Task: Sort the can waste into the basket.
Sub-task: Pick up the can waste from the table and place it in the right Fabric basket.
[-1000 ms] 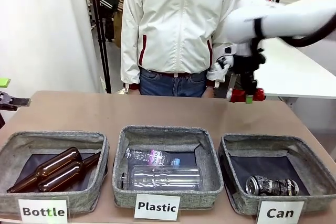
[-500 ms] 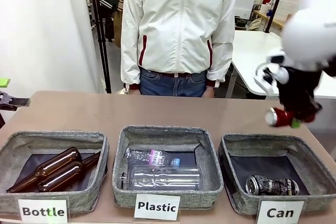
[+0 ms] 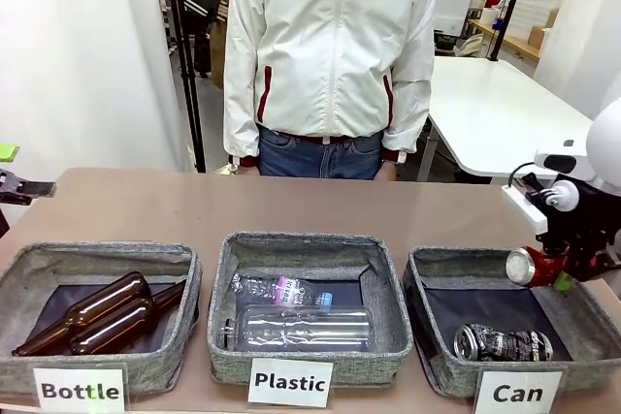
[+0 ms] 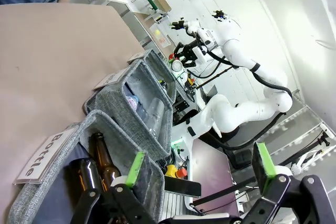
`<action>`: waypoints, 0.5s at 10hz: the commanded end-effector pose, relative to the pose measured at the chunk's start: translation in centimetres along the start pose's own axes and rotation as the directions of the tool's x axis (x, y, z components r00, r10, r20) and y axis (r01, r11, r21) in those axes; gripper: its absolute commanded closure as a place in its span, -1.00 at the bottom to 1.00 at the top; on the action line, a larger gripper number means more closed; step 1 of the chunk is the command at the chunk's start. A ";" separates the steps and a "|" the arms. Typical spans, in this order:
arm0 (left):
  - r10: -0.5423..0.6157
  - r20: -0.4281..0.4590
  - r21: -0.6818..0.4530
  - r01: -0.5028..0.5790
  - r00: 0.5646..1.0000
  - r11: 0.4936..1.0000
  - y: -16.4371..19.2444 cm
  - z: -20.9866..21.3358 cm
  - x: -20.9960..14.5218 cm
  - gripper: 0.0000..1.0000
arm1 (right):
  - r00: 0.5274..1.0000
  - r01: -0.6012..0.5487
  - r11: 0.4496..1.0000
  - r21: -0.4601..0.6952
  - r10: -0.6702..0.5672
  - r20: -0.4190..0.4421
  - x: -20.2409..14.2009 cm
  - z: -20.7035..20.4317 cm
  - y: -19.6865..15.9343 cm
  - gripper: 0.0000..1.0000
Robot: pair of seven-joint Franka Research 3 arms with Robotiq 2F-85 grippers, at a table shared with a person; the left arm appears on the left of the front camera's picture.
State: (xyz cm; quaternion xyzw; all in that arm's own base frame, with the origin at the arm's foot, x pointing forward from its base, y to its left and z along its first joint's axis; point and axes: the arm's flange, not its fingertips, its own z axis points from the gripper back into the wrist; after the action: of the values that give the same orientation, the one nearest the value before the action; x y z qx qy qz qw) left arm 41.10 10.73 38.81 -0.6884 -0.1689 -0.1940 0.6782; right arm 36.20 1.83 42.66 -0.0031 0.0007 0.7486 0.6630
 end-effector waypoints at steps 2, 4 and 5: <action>0.006 -0.011 0.002 -0.006 1.000 1.000 -0.2 0.0 -0.2 -1.00 | 1.000 -0.024 1.000 -0.018 0.024 0.017 0.7 0.6 -1.3 -0.63; 0.006 -0.011 0.002 -0.006 1.000 1.000 -0.2 0.0 -0.2 -1.00 | 1.000 -0.005 1.000 -0.008 0.005 0.011 0.9 0.6 -1.2 -1.00; 0.006 -0.011 0.002 -0.006 1.000 1.000 -0.2 0.0 -0.2 -1.00 | 1.000 0.004 1.000 -0.003 -0.003 0.007 1.0 0.6 -1.3 -1.00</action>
State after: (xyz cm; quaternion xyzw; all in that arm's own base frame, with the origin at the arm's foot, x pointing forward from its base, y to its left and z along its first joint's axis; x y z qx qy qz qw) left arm 41.10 10.73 38.81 -0.6884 -0.1689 -0.1940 0.6782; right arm 36.99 2.58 43.16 -0.0063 -0.0009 0.7536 0.6573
